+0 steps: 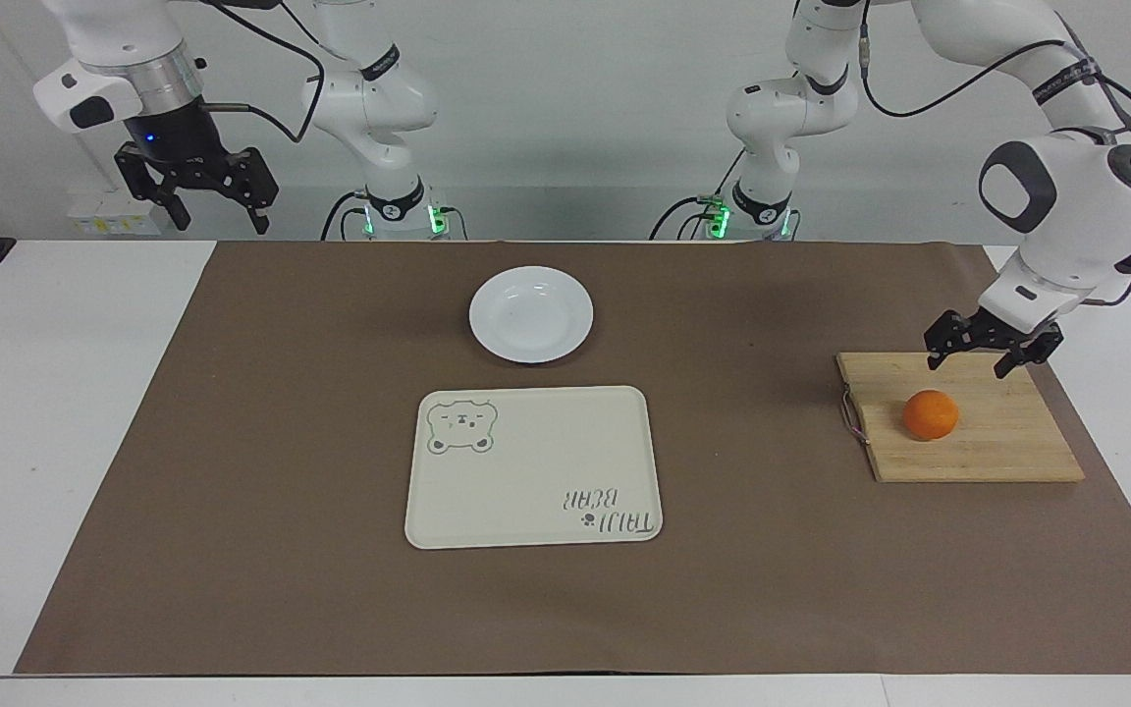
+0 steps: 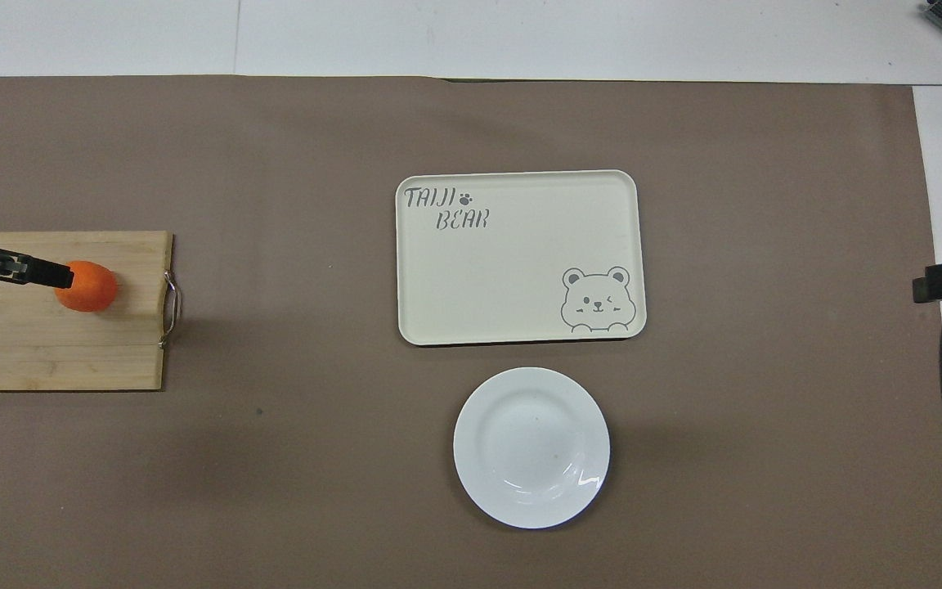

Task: Place orange and plate with both arms
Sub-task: 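Reach the left gripper to the orange and grasp it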

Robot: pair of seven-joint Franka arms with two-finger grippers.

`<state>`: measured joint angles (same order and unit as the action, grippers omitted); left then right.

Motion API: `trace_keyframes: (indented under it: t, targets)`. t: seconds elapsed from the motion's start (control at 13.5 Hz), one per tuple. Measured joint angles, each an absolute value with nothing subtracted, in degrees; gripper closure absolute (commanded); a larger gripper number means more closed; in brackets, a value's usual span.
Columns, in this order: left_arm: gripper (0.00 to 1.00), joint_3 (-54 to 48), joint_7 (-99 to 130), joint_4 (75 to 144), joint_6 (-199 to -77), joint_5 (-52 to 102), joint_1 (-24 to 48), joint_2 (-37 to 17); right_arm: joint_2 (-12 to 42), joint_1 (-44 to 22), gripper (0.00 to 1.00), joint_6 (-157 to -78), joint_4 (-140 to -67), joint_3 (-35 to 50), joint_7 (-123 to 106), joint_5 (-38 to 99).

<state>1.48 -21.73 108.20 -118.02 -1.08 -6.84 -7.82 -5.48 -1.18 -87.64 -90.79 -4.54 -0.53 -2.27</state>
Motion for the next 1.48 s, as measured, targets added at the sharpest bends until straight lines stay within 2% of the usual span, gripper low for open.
trace_keyframes:
  t: [0.44, 0.74, 0.81, 0.89, 1.26, 1.48]
  targets:
    - [0.0, 1.5, -21.8, 108.9, -124.9, -1.3, -6.8, -13.5, -5.5, -1.2, 0.0, -87.6, -90.8, -4.5, -0.5, -2.3]
    - [0.0, 1.5, -21.8, 112.6, -132.4, -1.3, -7.1, -15.7, -5.5, -1.2, 0.0, -87.6, -90.8, -4.5, -0.5, -2.3]
    - [0.57, 1.6, -21.8, 114.1, -134.4, -1.3, -7.2, -15.7, -5.5, -1.2, 0.0, -87.6, -90.8, -4.5, -0.5, -2.3]
    - [0.98, 1.6, -21.8, 115.1, -135.5, -1.3, -7.3, -15.8, -5.5, -1.2, 0.0, -87.6, -90.8, -4.5, -0.5, -2.3]
    - [1.0, 1.6, -21.8, 115.5, -135.5, -1.3, -7.4, -15.3, -5.5, -1.2, 0.0, -87.6, -90.8, -4.5, -0.5, -2.3]
    - [1.0, 1.3, -19.4, 113.1, -131.2, -1.3, -7.2, -13.8, -5.5, -1.2, 0.0, -87.6, -90.8, -4.5, -0.5, -2.3]
